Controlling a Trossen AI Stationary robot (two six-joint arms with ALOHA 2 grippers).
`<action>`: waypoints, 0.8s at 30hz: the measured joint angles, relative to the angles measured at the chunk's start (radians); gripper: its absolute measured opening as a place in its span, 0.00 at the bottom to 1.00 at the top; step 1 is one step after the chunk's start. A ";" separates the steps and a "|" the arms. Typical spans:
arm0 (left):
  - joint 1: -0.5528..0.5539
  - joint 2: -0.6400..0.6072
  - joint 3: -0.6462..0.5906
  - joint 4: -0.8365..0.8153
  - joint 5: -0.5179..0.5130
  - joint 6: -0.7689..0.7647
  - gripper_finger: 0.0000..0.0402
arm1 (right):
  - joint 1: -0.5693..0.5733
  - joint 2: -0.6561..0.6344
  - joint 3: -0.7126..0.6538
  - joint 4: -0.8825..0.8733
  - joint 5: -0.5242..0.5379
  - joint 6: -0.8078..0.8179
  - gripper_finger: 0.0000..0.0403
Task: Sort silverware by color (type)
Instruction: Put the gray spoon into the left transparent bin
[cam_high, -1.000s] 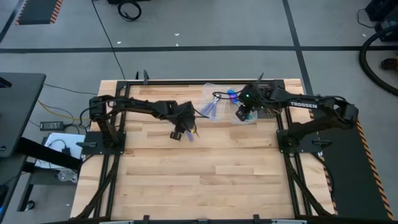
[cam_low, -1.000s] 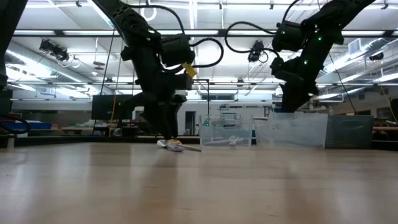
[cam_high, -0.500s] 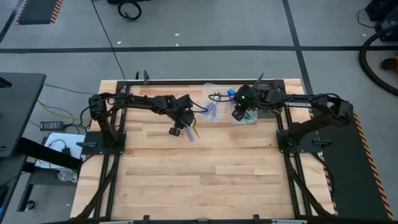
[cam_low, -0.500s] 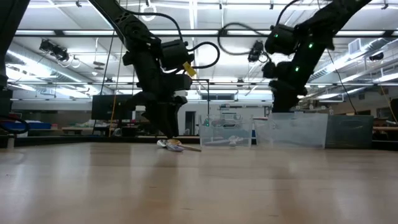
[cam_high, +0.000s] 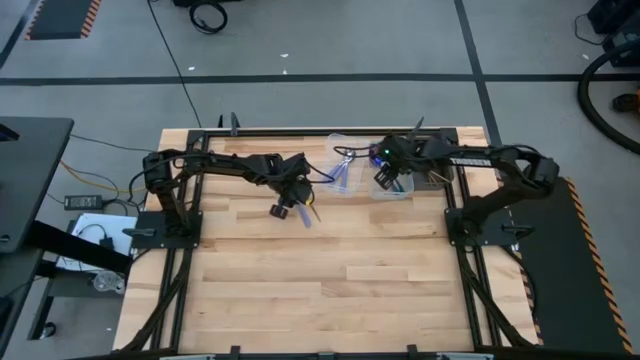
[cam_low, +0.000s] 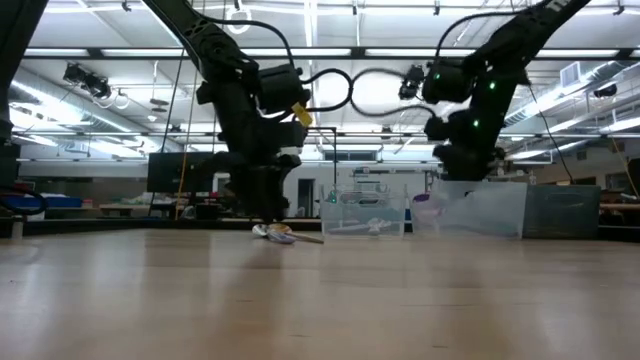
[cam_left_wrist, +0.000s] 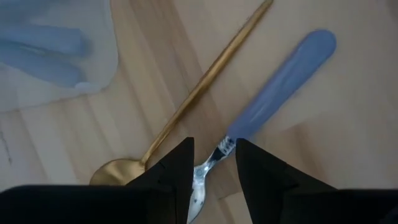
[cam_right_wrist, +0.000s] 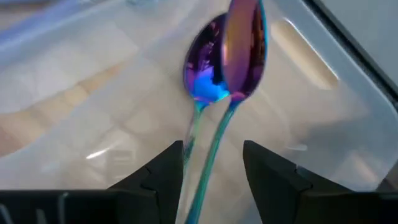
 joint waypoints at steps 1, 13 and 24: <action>0.000 0.000 0.000 -0.004 -0.006 0.011 0.31 | 0.004 -0.024 0.000 -0.013 -0.003 0.000 0.44; 0.002 0.013 0.058 -0.112 0.000 0.165 0.31 | 0.052 -0.248 -0.014 0.020 -0.015 0.016 0.43; -0.006 0.074 0.056 -0.063 -0.004 0.328 0.31 | 0.138 -0.209 -0.061 0.045 -0.069 0.066 0.43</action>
